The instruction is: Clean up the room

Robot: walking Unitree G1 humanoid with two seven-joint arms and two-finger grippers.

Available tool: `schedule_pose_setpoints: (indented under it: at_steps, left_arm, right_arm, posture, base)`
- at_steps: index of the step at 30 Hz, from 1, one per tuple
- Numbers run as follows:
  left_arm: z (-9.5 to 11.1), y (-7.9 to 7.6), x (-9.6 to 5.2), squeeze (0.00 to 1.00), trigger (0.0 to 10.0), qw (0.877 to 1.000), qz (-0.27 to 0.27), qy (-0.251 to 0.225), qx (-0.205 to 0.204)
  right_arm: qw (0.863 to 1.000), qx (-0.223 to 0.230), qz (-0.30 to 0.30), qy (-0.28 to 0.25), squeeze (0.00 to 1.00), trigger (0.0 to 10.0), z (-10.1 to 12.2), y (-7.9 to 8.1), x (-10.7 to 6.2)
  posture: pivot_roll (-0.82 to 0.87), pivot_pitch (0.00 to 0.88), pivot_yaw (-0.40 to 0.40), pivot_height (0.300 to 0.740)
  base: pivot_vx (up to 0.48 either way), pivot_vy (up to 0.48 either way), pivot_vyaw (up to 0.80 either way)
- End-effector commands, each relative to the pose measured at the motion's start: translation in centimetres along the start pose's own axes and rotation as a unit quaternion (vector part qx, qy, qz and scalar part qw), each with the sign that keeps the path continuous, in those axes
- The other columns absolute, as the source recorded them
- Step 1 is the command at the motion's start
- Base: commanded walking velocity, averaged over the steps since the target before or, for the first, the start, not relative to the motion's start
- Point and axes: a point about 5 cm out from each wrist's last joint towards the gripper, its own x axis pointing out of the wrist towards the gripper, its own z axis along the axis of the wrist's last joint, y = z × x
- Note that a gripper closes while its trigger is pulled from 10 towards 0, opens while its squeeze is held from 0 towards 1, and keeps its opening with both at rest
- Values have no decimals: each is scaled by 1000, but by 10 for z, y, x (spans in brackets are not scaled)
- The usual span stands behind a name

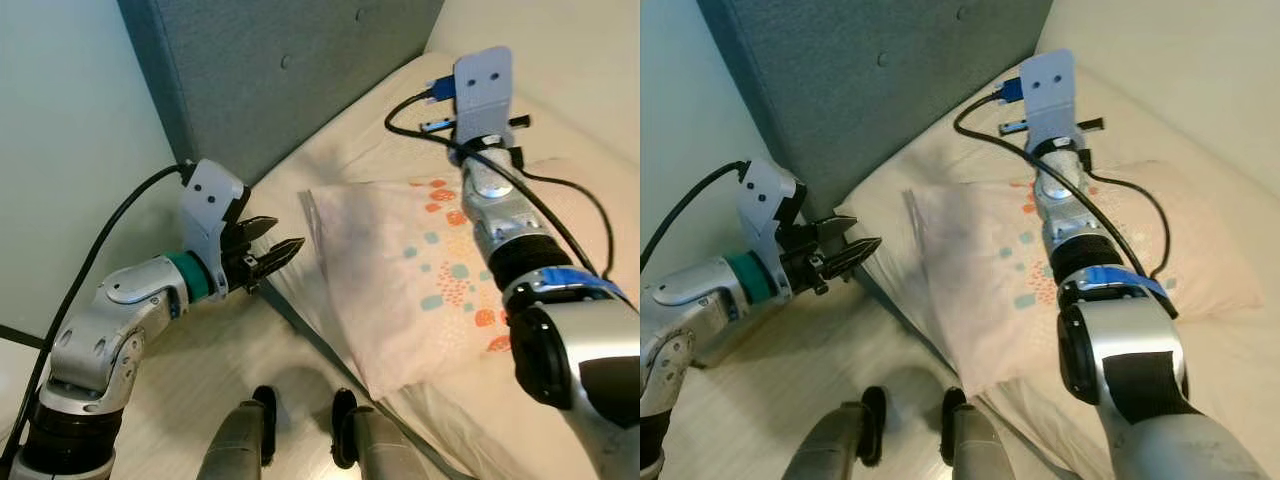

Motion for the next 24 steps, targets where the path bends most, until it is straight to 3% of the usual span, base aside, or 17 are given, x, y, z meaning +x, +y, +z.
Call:
schedule_pose_setpoints:
  at_steps: [1,2,4,5,6,7,9,10,12,13,14,15,20,21,24]
  left_arm:
    - [-4,-5,2,0,10000,1000,-7,9,-2]
    - [-3,-5,2,0,10000,1000,-6,10,-1]
    - [-3,-5,2,0,10000,1000,-6,10,-1]
    - [-3,-6,2,0,10000,1000,-3,10,0]
    - [-4,-6,1,0,10000,1000,-2,10,0]
    - [-4,-6,1,0,10000,1000,-2,10,0]
    - [-6,-8,1,0,10000,1000,-1,15,1]
    - [-6,-8,1,0,10000,1000,-1,15,1]
    - [-8,-8,3,0,10000,1000,3,21,3]
    - [-8,-8,3,0,10000,1000,3,21,3]
    - [-9,-8,3,0,10000,1000,8,24,4]
    - [-10,-7,4,0,10000,1000,12,27,5]
    - [-11,-6,4,0,10000,999,13,30,6]
    - [-12,-5,4,0,10000,999,14,31,6]
    - [-12,-5,4,0,10000,999,14,31,6]
  right_arm:
    - [1000,18,6,5,0,0,3,2,3]
    - [999,20,5,36,0,431,-5,4,1]
    - [999,20,5,36,0,431,-5,4,1]
    - [997,23,0,71,0,7882,-17,5,-3]
    - [994,27,-12,106,0,10000,-32,5,-10]
    - [994,27,-12,106,0,10000,-32,5,-10]
    - [983,30,-32,179,0,10000,-66,4,-32]
    - [983,30,-32,179,0,10000,-66,4,-32]
    - [964,46,-71,252,0,10000,-101,-3,-59]
    - [964,46,-71,252,0,10000,-101,-3,-59]
    - [949,71,-110,288,0,10000,-119,-12,-75]
    - [925,106,-171,322,0,10000,-137,-26,-96]
    - [907,121,-233,328,0,10000,-146,-43,-110]
    - [898,121,-271,325,1000,10000,-150,-52,-118]
    - [898,121,-271,325,1000,10000,-150,-52,-118]
  posture:
    - [47,215,-22,740]
    - [50,217,-26,740]
    - [50,217,-26,740]
    - [50,220,-27,740]
    - [50,224,-26,740]
    - [50,224,-26,740]
    - [48,227,-23,740]
    - [48,227,-23,740]
    - [47,233,-19,740]
    - [47,233,-19,740]
    - [45,235,-17,740]
    - [41,238,-12,740]
    - [37,240,-8,740]
    - [33,241,-6,740]
    - [33,241,-6,740]
  base:
    - [0,0,0]
    - [0,0,0]
    - [0,0,0]
    - [0,0,0]
    - [0,0,0]
    - [0,0,0]
    - [0,0,0]
    - [0,0,0]
    - [0,0,0]
    - [0,0,0]
    - [0,0,0]
    - [0,0,0]
    - [0,0,0]
    - [0,0,0]
    - [0,0,0]
